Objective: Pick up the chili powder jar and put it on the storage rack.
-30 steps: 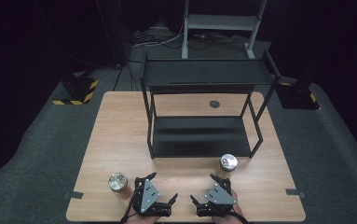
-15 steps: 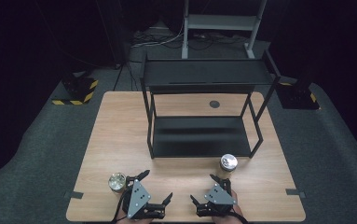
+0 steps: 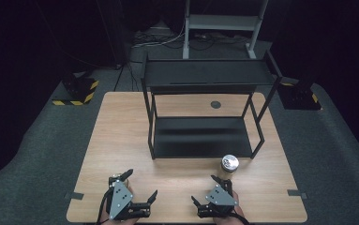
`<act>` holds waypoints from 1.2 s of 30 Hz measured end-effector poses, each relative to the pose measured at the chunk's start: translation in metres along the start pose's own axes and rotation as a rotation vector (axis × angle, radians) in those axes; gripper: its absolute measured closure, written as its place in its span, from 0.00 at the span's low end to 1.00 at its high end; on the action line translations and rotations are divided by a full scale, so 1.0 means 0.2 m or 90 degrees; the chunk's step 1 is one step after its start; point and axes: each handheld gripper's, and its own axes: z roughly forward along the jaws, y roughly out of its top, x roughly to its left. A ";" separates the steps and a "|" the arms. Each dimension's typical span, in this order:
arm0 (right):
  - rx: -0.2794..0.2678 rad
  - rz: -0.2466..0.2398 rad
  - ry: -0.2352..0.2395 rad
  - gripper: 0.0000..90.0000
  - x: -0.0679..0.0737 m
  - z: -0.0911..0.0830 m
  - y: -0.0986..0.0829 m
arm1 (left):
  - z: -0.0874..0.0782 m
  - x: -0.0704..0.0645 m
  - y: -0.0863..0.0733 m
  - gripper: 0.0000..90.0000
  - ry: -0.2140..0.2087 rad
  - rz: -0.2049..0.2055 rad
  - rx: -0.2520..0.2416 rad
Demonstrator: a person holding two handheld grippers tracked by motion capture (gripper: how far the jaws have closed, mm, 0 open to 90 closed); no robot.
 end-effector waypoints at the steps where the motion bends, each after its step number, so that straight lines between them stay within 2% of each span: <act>1: -0.001 0.001 0.000 0.00 0.00 0.00 0.00 | -0.01 0.01 0.00 0.00 0.002 0.001 0.000; 5: 0.001 0.002 0.000 0.00 0.00 0.00 0.00 | -0.04 0.03 -0.01 0.00 0.018 0.000 -0.003; 18: 0.002 0.003 0.001 0.00 0.00 0.00 0.00 | -0.10 0.08 -0.08 0.00 0.039 -0.010 0.010; 36: 0.002 0.001 0.001 0.00 0.00 0.00 0.00 | -0.15 0.13 -0.19 0.00 0.060 -0.043 0.019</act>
